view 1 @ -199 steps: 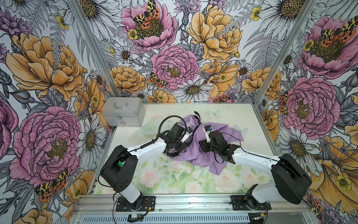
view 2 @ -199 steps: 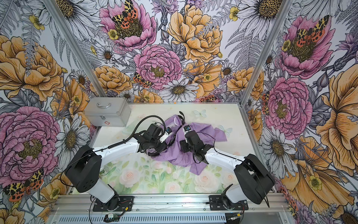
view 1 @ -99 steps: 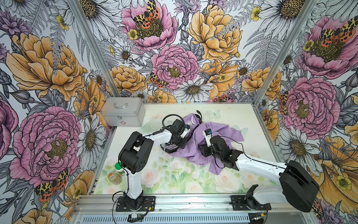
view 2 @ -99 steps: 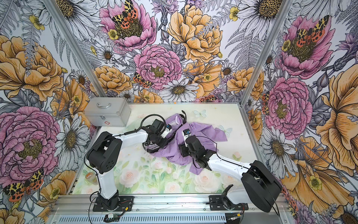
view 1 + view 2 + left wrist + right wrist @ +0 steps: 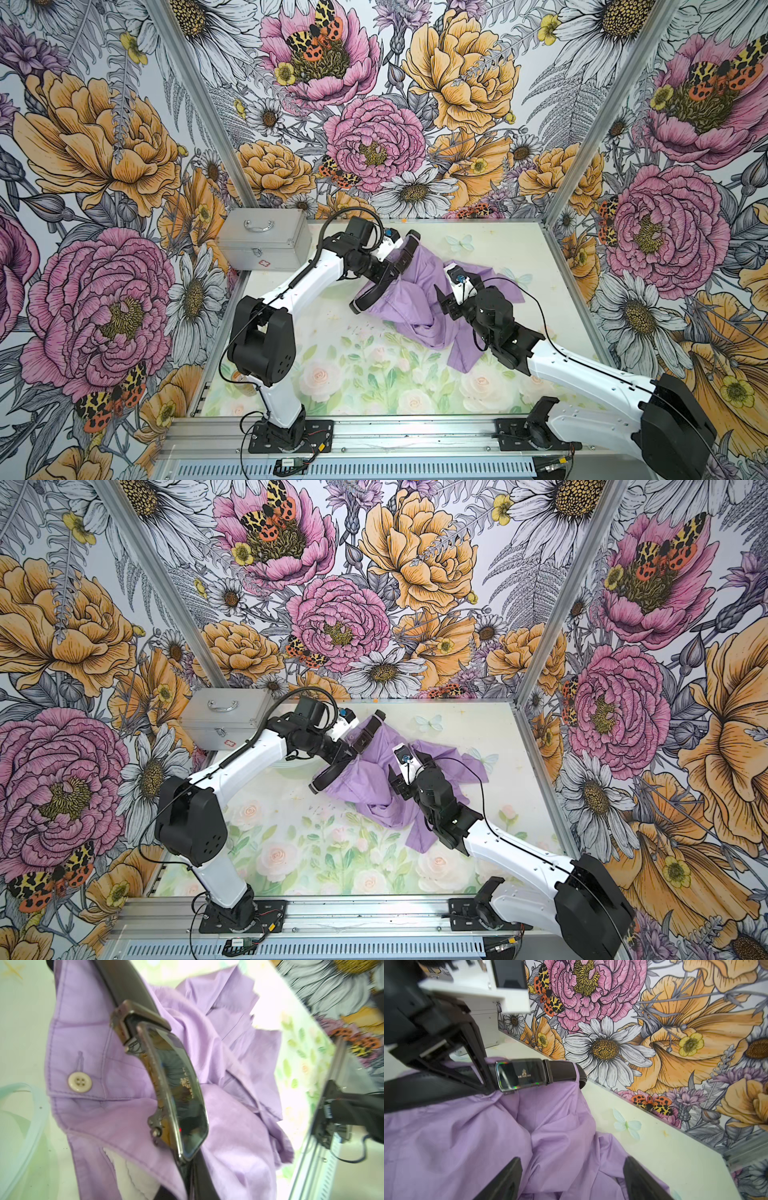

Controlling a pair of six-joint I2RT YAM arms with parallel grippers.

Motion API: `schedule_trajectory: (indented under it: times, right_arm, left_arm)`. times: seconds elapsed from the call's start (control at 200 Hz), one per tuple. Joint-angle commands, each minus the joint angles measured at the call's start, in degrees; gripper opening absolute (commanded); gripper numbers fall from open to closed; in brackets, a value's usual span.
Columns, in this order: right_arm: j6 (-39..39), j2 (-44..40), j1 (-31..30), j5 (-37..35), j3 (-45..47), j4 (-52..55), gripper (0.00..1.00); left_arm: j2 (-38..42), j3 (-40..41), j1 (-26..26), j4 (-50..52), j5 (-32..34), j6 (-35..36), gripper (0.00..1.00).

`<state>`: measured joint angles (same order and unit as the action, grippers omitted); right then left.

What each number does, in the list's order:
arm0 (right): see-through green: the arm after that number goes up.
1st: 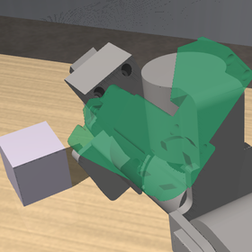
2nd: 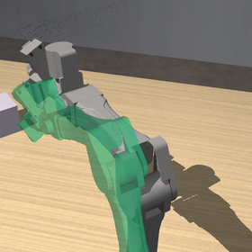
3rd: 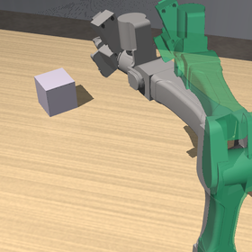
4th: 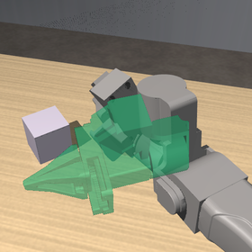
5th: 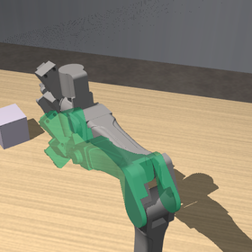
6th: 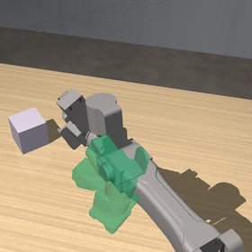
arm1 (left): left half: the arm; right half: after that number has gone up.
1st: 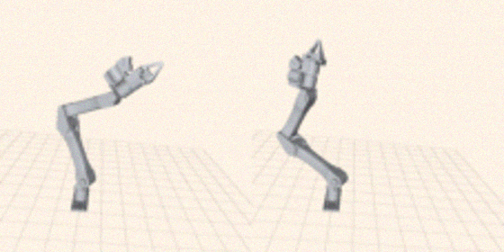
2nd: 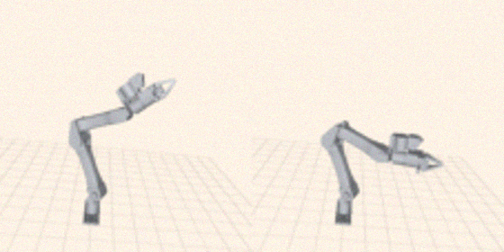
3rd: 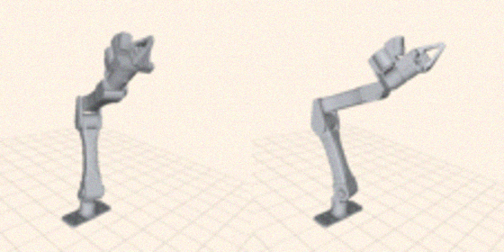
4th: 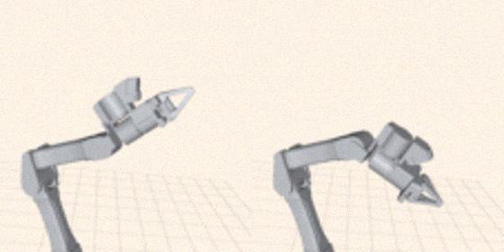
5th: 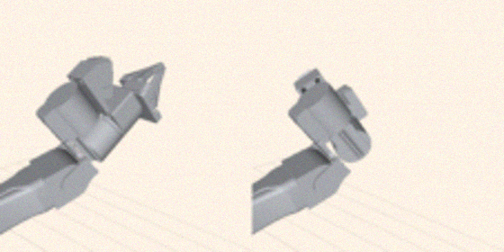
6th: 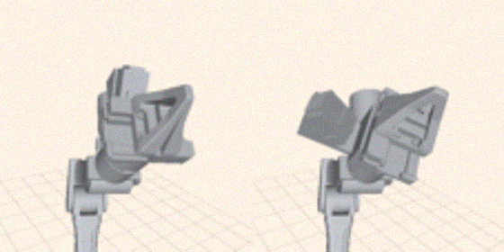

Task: Remove the belt from the trousers
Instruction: Adjust the trousers at the center of the board.

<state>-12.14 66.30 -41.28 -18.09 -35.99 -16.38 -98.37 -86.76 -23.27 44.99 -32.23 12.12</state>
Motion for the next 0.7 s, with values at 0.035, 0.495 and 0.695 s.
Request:
schedule_trajectory:
  times: [0.035,0.495,0.695]
  right_arm:
    - [-20.64,4.61,0.23,-0.72,-5.89,-6.10,0.82]
    - [-36.06,21.46,0.66,5.24,-15.13,-20.69,0.85]
    - [-38.04,26.64,0.67,11.36,-17.36,-22.17,0.87]
  left_arm:
    - [5.03,-2.72,1.95,-0.61,-16.63,-0.75,0.00]
    - [10.95,6.78,1.07,-0.43,-25.05,-3.86,0.00]
    - [14.92,12.34,1.41,-0.09,-28.20,-5.35,0.00]
